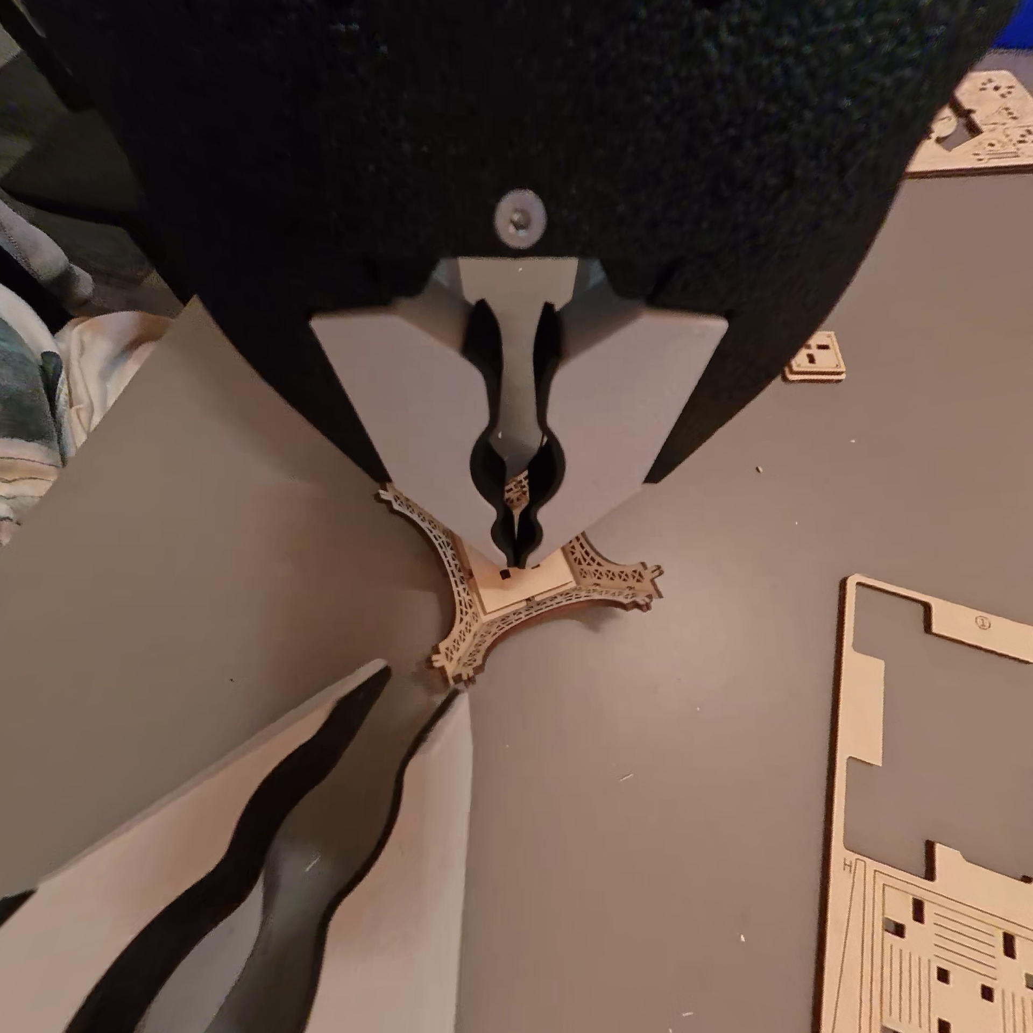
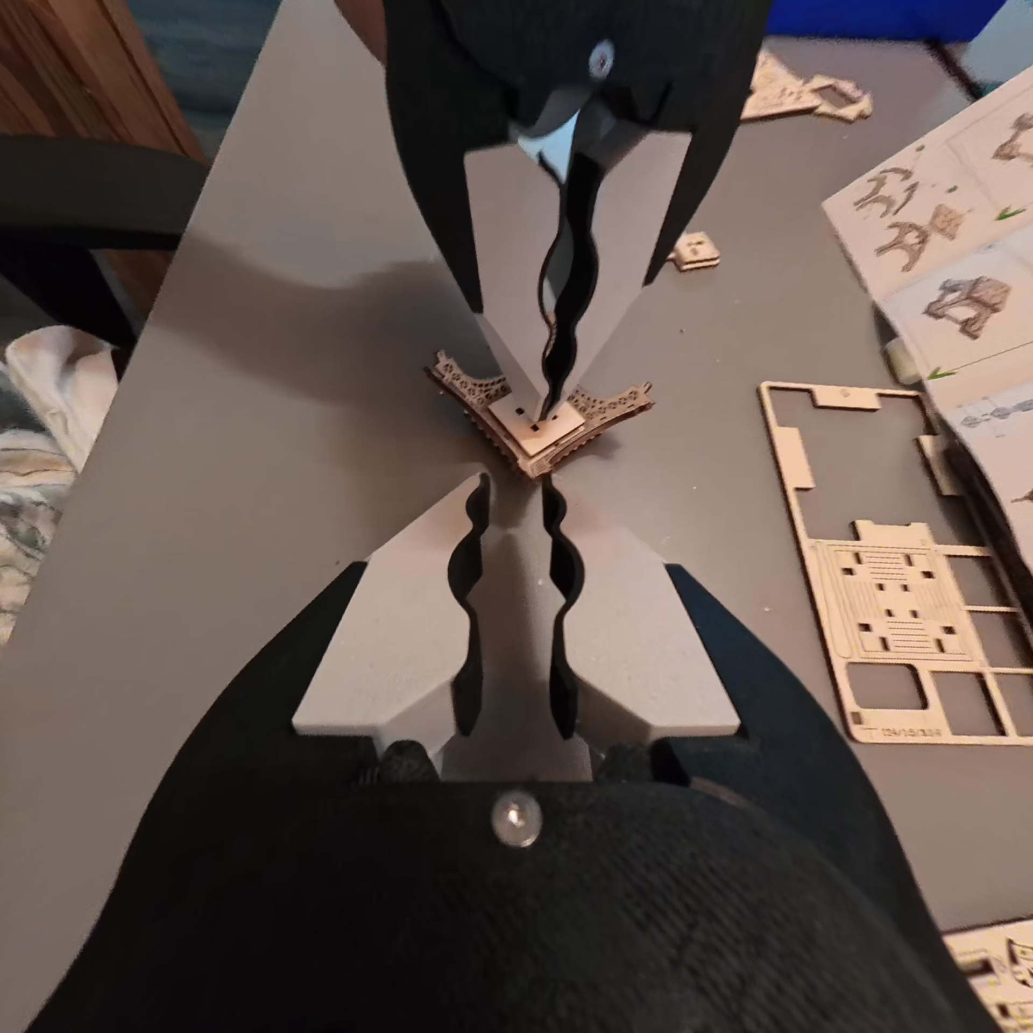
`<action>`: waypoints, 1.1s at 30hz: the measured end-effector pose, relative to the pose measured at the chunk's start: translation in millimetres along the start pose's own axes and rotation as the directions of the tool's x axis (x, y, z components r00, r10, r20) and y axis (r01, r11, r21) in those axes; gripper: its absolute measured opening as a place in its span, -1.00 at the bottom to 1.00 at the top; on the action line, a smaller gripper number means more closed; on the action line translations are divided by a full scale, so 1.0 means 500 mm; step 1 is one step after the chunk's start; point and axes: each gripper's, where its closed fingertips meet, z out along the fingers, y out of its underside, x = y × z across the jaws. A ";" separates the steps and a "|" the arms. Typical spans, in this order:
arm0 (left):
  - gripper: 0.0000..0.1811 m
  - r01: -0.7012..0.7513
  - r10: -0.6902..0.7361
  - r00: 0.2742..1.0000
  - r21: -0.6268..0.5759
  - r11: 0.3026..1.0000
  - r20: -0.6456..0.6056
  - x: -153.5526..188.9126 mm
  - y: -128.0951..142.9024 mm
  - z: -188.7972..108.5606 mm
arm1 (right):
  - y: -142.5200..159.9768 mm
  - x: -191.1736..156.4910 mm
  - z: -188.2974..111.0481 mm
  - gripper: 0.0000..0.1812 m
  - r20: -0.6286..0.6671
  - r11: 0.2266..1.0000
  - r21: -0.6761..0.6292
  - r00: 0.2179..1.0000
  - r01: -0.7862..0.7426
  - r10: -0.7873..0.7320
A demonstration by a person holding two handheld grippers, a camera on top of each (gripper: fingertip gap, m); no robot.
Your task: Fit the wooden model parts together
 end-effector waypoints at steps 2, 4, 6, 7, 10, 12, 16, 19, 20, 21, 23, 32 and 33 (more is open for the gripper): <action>-1.00 -0.006 0.006 1.000 -0.010 1.000 0.007 0.000 0.000 0.000 | -0.013 0.015 0.000 -0.85 -0.051 1.000 0.027 0.999 -0.011 0.013; -1.00 -0.007 0.007 1.000 -0.013 1.000 0.014 0.001 0.000 0.000 | -0.017 0.024 0.004 -0.83 -0.084 1.000 0.031 0.996 -0.001 0.004; -1.00 -0.006 0.006 1.000 -0.014 1.000 0.020 0.001 0.000 0.000 | -0.011 0.021 0.013 -0.81 -0.082 1.000 0.013 0.997 0.002 -0.001; -1.00 -0.007 0.007 1.000 -0.015 1.000 0.024 0.001 0.000 0.000 | -0.002 0.018 0.019 -0.76 -0.071 1.000 -0.009 0.997 -0.015 0.014; -1.00 0.004 -0.004 1.000 -0.008 1.000 0.018 0.001 0.001 0.000 | 0.011 0.018 0.031 -0.62 -0.057 0.997 -0.025 0.996 -0.069 0.068; -1.00 0.019 -0.019 1.000 0.016 1.000 0.000 0.000 0.000 0.000 | 0.009 0.018 0.038 -0.60 -0.045 0.994 -0.013 0.993 -0.113 0.112; -1.00 0.020 -0.020 1.000 0.030 0.999 -0.009 0.000 0.000 0.000 | 0.022 0.019 0.050 -0.75 -0.060 0.992 -0.067 0.993 -0.104 0.100; -1.00 0.013 -0.013 1.000 0.019 1.000 -0.006 0.000 0.000 0.000 | 0.018 0.015 0.055 -0.83 -0.069 0.996 -0.073 0.996 -0.058 0.053; -1.00 0.012 -0.012 1.000 0.018 1.000 -0.008 0.000 0.000 0.000 | 0.018 0.015 0.055 -0.83 -0.070 0.996 -0.073 0.996 -0.052 0.047; -1.00 0.011 -0.011 1.000 0.018 1.000 -0.010 -0.001 0.000 0.000 | 0.017 0.015 0.055 -0.83 -0.068 0.996 -0.072 0.997 -0.052 0.047; -1.00 0.010 -0.010 1.000 0.019 1.000 -0.014 -0.001 0.000 0.000 | 0.017 0.015 0.055 -0.83 -0.066 0.996 -0.070 0.996 -0.059 0.055; -1.00 0.015 -0.014 1.000 0.048 0.999 -0.019 -0.001 -0.001 0.000 | -0.032 0.026 0.020 0.14 0.104 0.990 0.101 0.991 -0.101 0.090; -1.00 0.017 -0.016 1.000 0.053 0.998 -0.019 -0.001 -0.001 0.000 | -0.024 0.026 0.027 0.19 0.144 0.995 0.058 0.987 -0.086 0.077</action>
